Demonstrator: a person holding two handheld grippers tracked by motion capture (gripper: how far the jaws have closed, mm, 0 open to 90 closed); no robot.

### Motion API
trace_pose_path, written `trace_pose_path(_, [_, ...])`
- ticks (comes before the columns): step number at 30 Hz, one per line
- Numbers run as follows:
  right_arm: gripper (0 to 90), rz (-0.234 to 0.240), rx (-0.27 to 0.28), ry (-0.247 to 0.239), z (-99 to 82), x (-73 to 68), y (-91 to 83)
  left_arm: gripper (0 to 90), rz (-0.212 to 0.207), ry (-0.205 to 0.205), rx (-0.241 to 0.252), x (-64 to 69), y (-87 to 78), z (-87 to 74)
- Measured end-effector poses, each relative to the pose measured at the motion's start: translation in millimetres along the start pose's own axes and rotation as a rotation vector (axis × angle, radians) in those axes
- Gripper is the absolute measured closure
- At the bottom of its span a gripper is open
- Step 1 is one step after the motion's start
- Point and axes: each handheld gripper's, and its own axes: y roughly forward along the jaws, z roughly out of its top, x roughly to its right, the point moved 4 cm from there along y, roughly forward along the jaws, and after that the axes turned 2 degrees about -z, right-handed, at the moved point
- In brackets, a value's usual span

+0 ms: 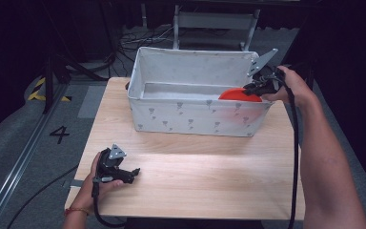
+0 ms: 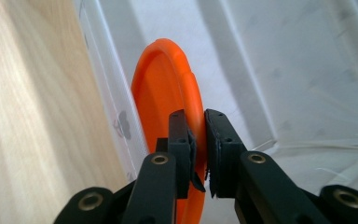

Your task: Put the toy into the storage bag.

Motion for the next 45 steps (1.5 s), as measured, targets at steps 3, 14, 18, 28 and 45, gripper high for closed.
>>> trace_pose_path(3, [80.9,0.046,-0.051,-0.008,2.5,-2.9,9.0,0.5,-0.001,0.002,-0.001,-0.1,-0.2,0.0])
trace_pose_path(14, [79.7,0.127,-0.151,0.008,7.1,-0.7,25.6,0.5,-0.001,0.002,-0.002,-0.1,-0.2,0.0])
trace_pose_path(18, [79.8,0.123,-0.167,0.014,8.2,1.9,25.7,0.5,-0.001,0.002,-0.002,-0.1,-0.2,0.0])
trace_pose_path(28, [80.6,0.110,-0.183,0.062,2.5,10.9,33.6,0.4,0.000,0.003,-0.002,-0.2,-0.2,0.0])
trace_pose_path(45, [69.0,0.071,-0.184,0.099,1.6,12.4,37.7,0.5,0.000,0.003,-0.002,-0.2,-0.3,0.0])
